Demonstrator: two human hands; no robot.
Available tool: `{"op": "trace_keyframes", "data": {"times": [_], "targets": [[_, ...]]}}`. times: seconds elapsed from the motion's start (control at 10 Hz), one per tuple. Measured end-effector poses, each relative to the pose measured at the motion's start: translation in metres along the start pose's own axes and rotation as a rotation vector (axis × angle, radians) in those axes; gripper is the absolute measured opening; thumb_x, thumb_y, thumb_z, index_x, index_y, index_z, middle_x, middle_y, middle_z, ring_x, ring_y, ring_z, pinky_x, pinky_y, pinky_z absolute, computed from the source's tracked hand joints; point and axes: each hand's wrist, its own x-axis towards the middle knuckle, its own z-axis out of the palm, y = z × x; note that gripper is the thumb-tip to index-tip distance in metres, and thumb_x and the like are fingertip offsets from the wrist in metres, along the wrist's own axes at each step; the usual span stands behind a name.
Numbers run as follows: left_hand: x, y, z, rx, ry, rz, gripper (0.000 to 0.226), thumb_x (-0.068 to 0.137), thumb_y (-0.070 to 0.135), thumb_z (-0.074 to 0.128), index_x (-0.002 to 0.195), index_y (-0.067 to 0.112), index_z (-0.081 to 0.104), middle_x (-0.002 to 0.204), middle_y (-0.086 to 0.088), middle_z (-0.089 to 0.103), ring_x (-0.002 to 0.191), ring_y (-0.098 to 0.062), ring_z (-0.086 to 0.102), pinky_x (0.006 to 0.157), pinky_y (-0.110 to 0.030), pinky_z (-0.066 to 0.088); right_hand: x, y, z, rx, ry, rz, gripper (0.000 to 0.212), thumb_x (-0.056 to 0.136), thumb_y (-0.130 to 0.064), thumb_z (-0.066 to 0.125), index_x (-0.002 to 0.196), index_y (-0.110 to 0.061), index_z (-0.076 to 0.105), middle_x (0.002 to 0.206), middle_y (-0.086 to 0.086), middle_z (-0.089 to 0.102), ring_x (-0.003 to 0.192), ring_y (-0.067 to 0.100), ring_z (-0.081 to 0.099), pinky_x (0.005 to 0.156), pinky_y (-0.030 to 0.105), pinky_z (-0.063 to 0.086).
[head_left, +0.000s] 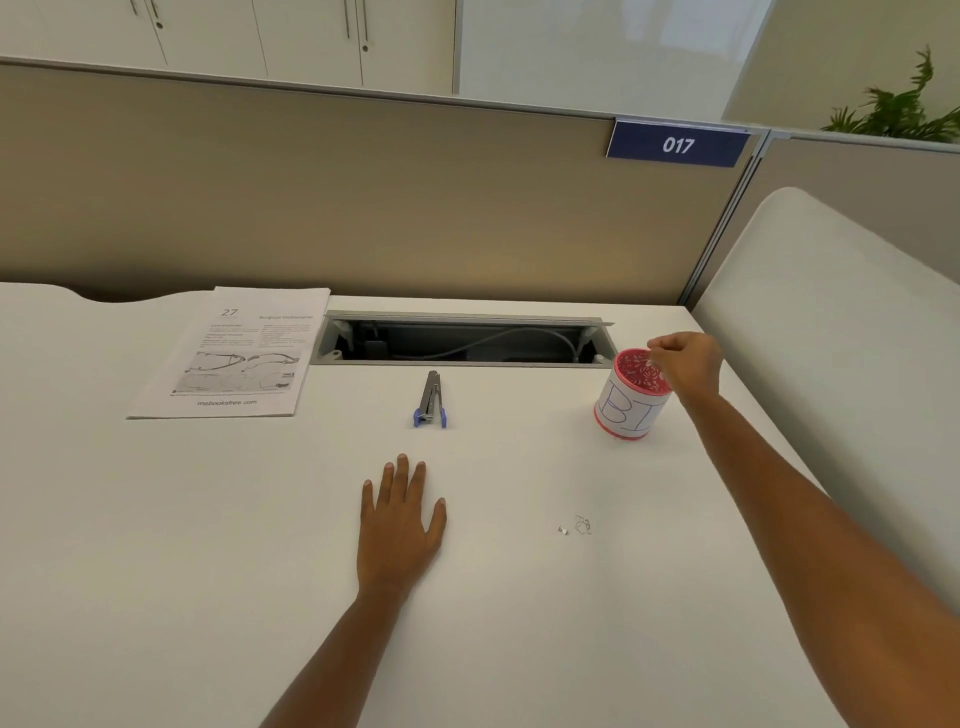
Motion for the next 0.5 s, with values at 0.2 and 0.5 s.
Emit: {"op": "trace_keyframes", "data": {"times": [0.2,0.5], "targets": [[0.001,0.000,0.002,-0.015,0.009,-0.004,0.058,0.081,0.041,0.032,0.122,0.008,0.057,0.130,-0.016,0.055,0.116,-0.032,0.055,0.101,-0.038,0.017,-0.007,0.002,0.005,-0.144,-0.061,-0.040,0.026,0.086,0.002,0.049,0.107,0.004,0.065,0.118,0.023,0.062,0.113,0.035,0.054,0.093,0.040,0.047],[0.000,-0.002,0.007,-0.067,0.049,-0.003,0.071,0.081,0.049,0.015,0.137,0.013,0.039,0.147,-0.010,0.033,0.136,-0.026,0.031,0.112,-0.038,0.009,-0.107,0.062,0.026,-0.234,-0.438,-0.018,0.021,0.078,0.006,0.053,0.091,0.004,0.070,0.089,0.010,0.066,0.080,0.016,0.055,0.061,0.010,0.039]]}}
